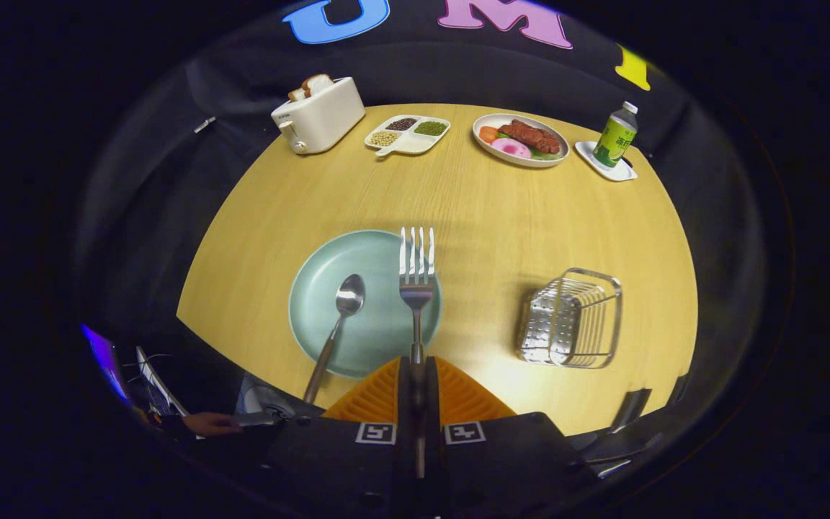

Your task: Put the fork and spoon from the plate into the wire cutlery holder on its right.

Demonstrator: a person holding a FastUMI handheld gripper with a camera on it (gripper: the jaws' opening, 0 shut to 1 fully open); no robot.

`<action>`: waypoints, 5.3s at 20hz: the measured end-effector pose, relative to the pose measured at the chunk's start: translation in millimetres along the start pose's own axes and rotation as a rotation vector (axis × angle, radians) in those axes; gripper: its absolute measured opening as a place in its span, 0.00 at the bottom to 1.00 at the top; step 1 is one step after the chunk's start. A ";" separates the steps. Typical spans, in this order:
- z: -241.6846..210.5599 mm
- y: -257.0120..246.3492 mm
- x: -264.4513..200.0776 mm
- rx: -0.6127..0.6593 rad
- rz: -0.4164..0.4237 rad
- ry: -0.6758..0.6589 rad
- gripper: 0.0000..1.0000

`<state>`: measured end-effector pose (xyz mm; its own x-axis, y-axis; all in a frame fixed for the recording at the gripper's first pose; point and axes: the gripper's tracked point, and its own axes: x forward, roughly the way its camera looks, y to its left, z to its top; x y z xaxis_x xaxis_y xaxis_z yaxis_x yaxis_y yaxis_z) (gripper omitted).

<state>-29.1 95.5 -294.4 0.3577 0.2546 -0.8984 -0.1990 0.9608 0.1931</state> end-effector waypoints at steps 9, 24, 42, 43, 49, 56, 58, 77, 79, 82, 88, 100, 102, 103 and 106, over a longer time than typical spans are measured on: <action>-34.0 -110.3 -35.2 -0.165 -0.075 0.321 0.10; -32.7 -135.9 5.6 -0.211 -0.138 0.651 0.11; 11.7 -114.6 -13.5 -0.188 -0.224 0.145 0.42; 17.2 -104.7 -17.8 -0.199 -0.224 0.096 0.42; 31.9 9.6 -20.5 -0.127 -0.060 -0.110 0.45; 15.5 103.7 28.6 -0.095 0.053 -0.072 0.46; 5.1 117.9 48.3 -0.099 0.053 -0.040 0.46; -37.0 115.7 145.5 0.026 -0.038 0.171 0.14; -35.7 115.7 146.6 0.018 -0.015 0.186 0.10; -27.6 110.3 129.2 0.013 0.015 0.157 0.08; 7.9 75.0 45.9 -0.041 0.077 0.083 0.08; -4.5 -100.8 -50.9 -0.194 -0.016 0.397 0.08; -11.9 -120.9 -46.1 -0.219 -0.044 0.492 0.08; -14.9 -128.4 -43.0 -0.225 -0.054 0.536 0.08; -21.4 -145.1 -36.4 -0.246 -0.090 0.658 0.08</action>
<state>-32.7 -55.5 -298.2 -0.2275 -0.0188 -0.9736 -0.4231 0.9024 0.0815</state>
